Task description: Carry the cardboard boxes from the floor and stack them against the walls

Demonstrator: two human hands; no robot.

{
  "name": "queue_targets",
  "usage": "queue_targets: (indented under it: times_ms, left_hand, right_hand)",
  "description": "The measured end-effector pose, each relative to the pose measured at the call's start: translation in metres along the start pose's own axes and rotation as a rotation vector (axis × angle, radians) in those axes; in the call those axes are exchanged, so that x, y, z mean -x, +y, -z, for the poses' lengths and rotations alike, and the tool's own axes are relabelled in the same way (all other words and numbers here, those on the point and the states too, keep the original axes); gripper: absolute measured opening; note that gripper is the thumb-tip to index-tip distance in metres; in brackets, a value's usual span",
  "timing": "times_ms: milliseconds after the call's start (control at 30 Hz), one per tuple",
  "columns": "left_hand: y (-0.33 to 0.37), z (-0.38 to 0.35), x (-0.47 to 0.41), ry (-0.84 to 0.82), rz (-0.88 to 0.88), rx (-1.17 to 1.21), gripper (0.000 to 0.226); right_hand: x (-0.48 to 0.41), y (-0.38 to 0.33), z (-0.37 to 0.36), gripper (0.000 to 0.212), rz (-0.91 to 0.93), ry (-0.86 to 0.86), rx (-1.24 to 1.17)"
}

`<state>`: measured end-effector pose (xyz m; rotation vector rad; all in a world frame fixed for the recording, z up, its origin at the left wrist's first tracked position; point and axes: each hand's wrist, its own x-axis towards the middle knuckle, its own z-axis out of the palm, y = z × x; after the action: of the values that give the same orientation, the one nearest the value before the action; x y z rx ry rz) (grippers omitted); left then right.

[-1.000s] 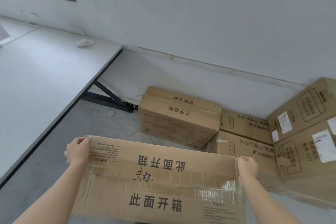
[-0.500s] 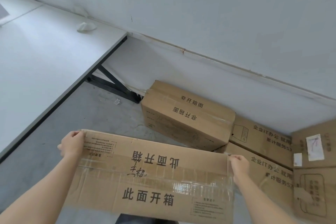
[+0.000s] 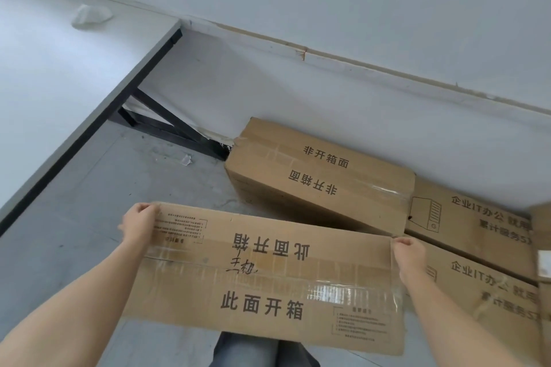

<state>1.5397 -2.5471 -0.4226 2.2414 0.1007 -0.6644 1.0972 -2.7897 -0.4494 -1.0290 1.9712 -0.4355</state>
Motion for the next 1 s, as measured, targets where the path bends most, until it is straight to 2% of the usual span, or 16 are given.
queue_targets:
  times_ms: [67, 167, 267, 433, 533, 633, 700, 833, 933, 1000]
  left_hand:
    - [-0.004, -0.023, -0.037, -0.042, -0.006, -0.031, 0.017]
    - [0.026, -0.060, -0.036, -0.127, -0.051, -0.014, 0.013]
    - [0.040, -0.099, -0.045, -0.171, -0.087, -0.038, 0.011]
    - [0.047, -0.155, -0.058, -0.305, -0.234, -0.182, 0.015]
    - [0.043, -0.181, -0.061, -0.331, -0.322, -0.396, 0.032]
    - [0.020, -0.194, -0.054, -0.404, -0.453, -0.863, 0.069]
    - [0.006, -0.199, -0.041, -0.427, -0.481, -0.958, 0.073]
    - [0.001, -0.199, -0.014, -0.438, -0.501, -1.079, 0.078]
    - [-0.021, -0.197, 0.013, -0.500, -0.413, -1.210, 0.093]
    - [-0.051, -0.196, 0.038, -0.562, -0.348, -1.259, 0.104]
  right_hand:
    - [-0.016, 0.004, -0.009, 0.011, -0.009, 0.013, 0.021]
    - [-0.040, 0.015, -0.014, 0.010, -0.019, 0.036, 0.033]
    - [-0.061, 0.020, -0.015, 0.020, -0.032, 0.061, 0.032]
    - [-0.086, 0.024, -0.009, 0.013, -0.023, 0.125, 0.039]
    - [-0.096, 0.025, -0.018, 0.027, 0.030, 0.076, 0.222]
    - [-0.085, 0.030, -0.044, 0.045, 0.161, 0.019, 0.666]
    - [-0.069, 0.040, -0.063, 0.051, 0.245, 0.037, 0.867]
    - [-0.048, 0.052, -0.079, 0.053, 0.266, 0.002, 0.951]
    - [-0.032, 0.059, -0.071, 0.058, 0.205, -0.112, 1.023]
    - [-0.015, 0.078, -0.067, 0.068, 0.229, -0.189, 1.117]
